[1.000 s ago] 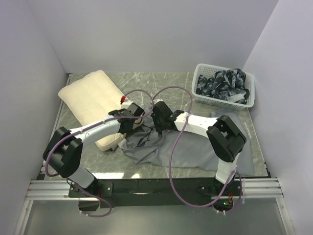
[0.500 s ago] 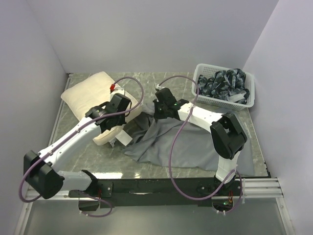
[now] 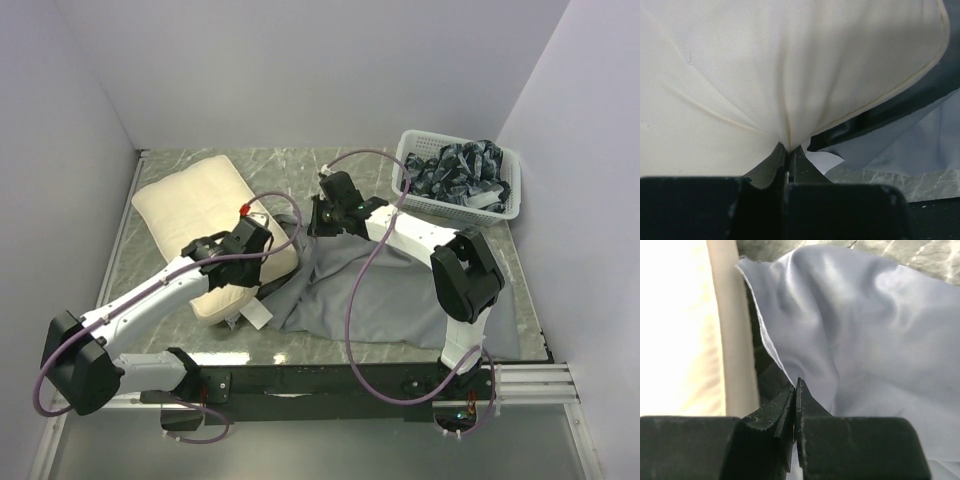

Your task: Put the pillow into the pillowcase

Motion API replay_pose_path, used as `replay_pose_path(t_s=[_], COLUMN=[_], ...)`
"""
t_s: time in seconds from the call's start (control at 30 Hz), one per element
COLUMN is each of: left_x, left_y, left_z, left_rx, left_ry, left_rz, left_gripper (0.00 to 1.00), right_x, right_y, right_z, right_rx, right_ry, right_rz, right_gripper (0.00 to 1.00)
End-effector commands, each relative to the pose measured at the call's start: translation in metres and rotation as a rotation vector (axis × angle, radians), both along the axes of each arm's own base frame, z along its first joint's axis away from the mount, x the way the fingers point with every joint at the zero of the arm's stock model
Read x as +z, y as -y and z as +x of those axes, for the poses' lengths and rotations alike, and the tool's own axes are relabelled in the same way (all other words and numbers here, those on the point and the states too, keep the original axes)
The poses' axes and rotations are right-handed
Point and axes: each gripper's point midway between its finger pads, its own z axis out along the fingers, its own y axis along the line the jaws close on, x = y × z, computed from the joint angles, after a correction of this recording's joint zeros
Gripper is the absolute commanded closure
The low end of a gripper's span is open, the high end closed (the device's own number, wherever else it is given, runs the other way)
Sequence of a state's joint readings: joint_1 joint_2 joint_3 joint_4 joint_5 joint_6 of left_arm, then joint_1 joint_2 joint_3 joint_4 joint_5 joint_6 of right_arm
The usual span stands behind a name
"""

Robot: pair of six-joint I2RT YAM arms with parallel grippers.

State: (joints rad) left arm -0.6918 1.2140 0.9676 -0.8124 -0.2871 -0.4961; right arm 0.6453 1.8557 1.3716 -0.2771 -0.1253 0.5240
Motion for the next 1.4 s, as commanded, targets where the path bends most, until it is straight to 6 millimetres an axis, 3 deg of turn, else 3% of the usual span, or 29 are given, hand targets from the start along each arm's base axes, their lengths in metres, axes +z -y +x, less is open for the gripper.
replay_pose_path(t_s=[0.0,0.17,0.3,0.5,0.73,0.83,0.87,0.93,1.03,1.07,1.13,1.2,1.23,1.27,1.3,1.33,1.37], left_x=[0.009,0.009,0.002,0.005,0.02,0.02,0.021,0.026,0.034,0.037,0.043,0.037,0.053,0.051,0.037,0.054,0.055], left_y=[0.03,0.047,0.056,0.071,0.113,0.123,0.126,0.129,0.124,0.12,0.113,0.096,0.088,0.071,0.057,0.047,0.036], left_z=[0.019,0.041,0.056,0.085,0.122,0.139,0.142,0.15,0.156,0.158,0.152,0.148,0.145,0.148,0.138,0.131,0.127], left_rx=[-0.033,-0.072,-0.109,-0.16,-0.245,-0.238,-0.233,-0.228,-0.2,-0.182,-0.161,-0.078,-0.048,0.06,0.12,0.165,0.25], left_ry=[0.044,0.032,0.013,-0.023,-0.065,-0.097,-0.105,-0.1,-0.078,-0.062,-0.041,-0.026,0.027,0.066,0.059,0.114,0.136], left_rz=[-0.092,-0.055,-0.012,-0.092,-0.411,-0.506,-0.528,-0.554,-0.554,-0.544,-0.536,-0.49,-0.493,-0.452,-0.419,-0.432,-0.439], left_gripper=[0.99,0.99,0.99,0.99,0.99,0.99,0.99,0.89,0.69,0.57,0.53,0.38,0.36,0.34,0.3,0.27,0.27], right_x=[0.032,0.034,0.052,0.073,0.107,0.102,0.091,0.082,0.063,0.065,0.057,0.054,0.053,0.063,0.054,0.061,0.06], right_y=[-0.008,-0.013,-0.012,-0.016,-0.033,-0.03,-0.03,-0.026,-0.014,-0.01,0.008,0.029,0.036,0.04,0.053,0.058,0.063], right_z=[-0.007,-0.035,-0.044,-0.051,-0.032,-0.014,-0.01,-0.003,0.0,-0.002,-0.004,-0.009,-0.012,-0.019,-0.024,-0.029,-0.033], right_rx=[0.027,0.079,0.079,0.089,0.092,0.04,0.033,0.007,-0.041,-0.057,-0.111,-0.17,-0.189,-0.199,-0.23,-0.245,-0.26], right_ry=[0.066,0.098,0.136,0.154,0.178,0.161,0.137,0.119,0.101,0.11,0.118,0.137,0.147,0.172,0.178,0.195,0.201], right_rz=[0.084,0.044,0.067,0.09,0.184,0.184,0.173,0.142,0.078,0.074,0.008,-0.075,-0.1,-0.099,-0.141,-0.142,-0.154], right_gripper=[0.92,0.93,0.93,0.93,0.93,0.9,0.89,0.82,0.61,0.56,0.45,0.39,0.38,0.36,0.31,0.29,0.28])
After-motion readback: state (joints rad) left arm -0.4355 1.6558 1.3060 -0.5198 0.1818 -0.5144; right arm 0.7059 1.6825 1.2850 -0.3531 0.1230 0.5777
